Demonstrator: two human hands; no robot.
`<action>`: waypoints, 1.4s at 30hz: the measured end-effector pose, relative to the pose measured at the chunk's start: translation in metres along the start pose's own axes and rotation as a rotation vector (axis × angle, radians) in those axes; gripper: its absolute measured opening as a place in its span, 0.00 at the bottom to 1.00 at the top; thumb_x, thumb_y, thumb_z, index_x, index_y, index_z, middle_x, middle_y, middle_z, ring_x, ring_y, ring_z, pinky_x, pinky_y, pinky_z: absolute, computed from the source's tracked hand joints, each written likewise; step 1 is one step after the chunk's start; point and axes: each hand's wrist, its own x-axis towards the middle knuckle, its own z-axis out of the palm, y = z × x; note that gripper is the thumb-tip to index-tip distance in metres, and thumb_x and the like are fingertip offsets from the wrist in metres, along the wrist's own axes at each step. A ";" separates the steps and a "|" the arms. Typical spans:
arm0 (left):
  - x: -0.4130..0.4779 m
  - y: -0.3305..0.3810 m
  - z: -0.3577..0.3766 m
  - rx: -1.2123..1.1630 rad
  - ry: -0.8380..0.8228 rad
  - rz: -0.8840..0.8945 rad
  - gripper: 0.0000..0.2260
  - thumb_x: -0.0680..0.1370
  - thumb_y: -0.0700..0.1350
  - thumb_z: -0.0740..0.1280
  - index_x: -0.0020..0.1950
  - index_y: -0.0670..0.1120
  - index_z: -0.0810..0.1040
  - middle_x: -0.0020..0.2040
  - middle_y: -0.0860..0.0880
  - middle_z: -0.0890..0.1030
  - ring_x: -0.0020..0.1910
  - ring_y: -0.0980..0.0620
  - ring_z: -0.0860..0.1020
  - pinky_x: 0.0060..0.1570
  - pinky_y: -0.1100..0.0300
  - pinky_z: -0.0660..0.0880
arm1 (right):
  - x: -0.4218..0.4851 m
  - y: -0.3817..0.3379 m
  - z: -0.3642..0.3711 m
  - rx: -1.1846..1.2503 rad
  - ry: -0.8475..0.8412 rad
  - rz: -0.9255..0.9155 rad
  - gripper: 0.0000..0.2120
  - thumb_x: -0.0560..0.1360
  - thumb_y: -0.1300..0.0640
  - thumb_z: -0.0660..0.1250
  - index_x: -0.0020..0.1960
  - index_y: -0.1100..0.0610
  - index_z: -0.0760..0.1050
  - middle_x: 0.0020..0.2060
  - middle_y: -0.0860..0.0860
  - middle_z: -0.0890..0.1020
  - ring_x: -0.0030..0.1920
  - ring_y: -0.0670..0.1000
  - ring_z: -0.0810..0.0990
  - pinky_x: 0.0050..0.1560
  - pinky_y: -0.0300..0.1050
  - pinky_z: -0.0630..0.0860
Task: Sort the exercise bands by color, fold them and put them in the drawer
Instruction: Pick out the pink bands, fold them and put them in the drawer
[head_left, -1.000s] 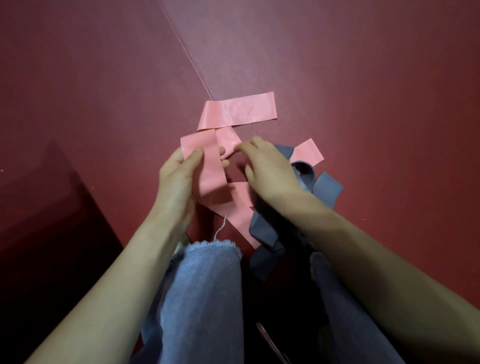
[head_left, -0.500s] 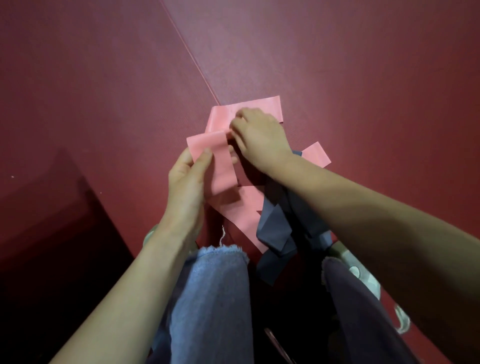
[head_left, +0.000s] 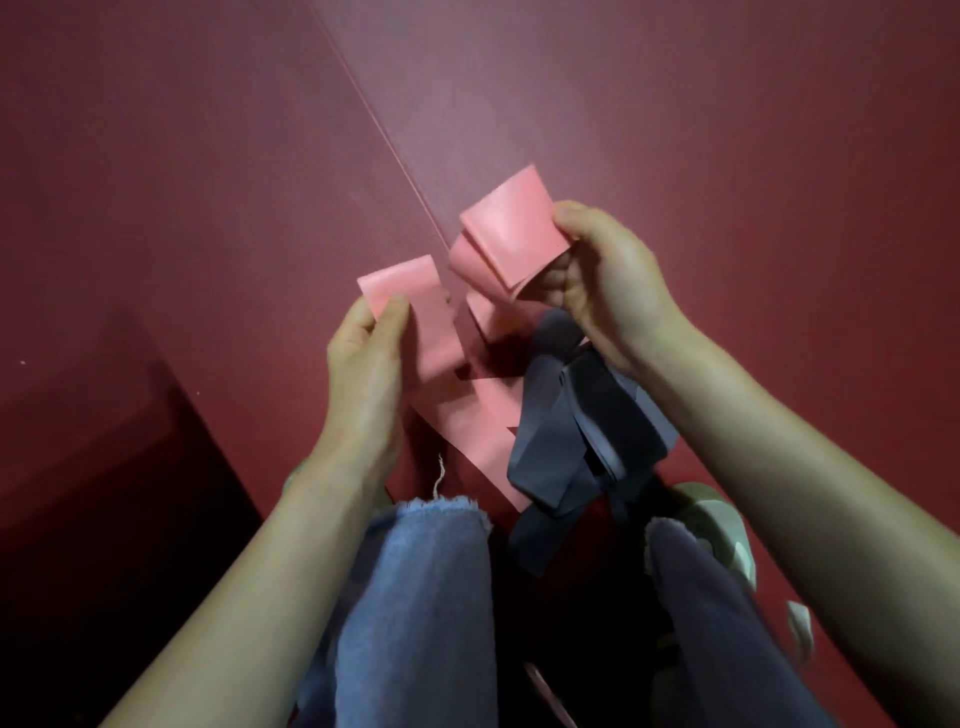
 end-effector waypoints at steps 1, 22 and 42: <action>-0.001 0.000 0.003 0.005 -0.018 -0.025 0.12 0.79 0.39 0.57 0.43 0.49 0.77 0.32 0.56 0.83 0.33 0.60 0.80 0.41 0.62 0.78 | -0.002 0.003 0.002 0.012 -0.023 0.026 0.12 0.77 0.61 0.52 0.37 0.54 0.69 0.21 0.48 0.74 0.23 0.46 0.76 0.29 0.36 0.75; -0.007 0.007 0.001 0.075 0.072 -0.160 0.09 0.78 0.41 0.62 0.39 0.45 0.78 0.25 0.54 0.81 0.25 0.59 0.78 0.29 0.67 0.75 | -0.021 0.043 0.011 -0.884 -0.107 -0.437 0.24 0.67 0.49 0.68 0.61 0.56 0.73 0.62 0.46 0.64 0.62 0.38 0.67 0.64 0.36 0.63; -0.006 0.000 0.001 0.138 0.153 -0.084 0.12 0.79 0.44 0.59 0.36 0.48 0.76 0.22 0.58 0.77 0.23 0.63 0.72 0.24 0.70 0.68 | -0.025 0.018 0.019 -0.288 0.215 -0.396 0.16 0.73 0.66 0.57 0.33 0.55 0.77 0.26 0.44 0.79 0.29 0.42 0.74 0.32 0.28 0.68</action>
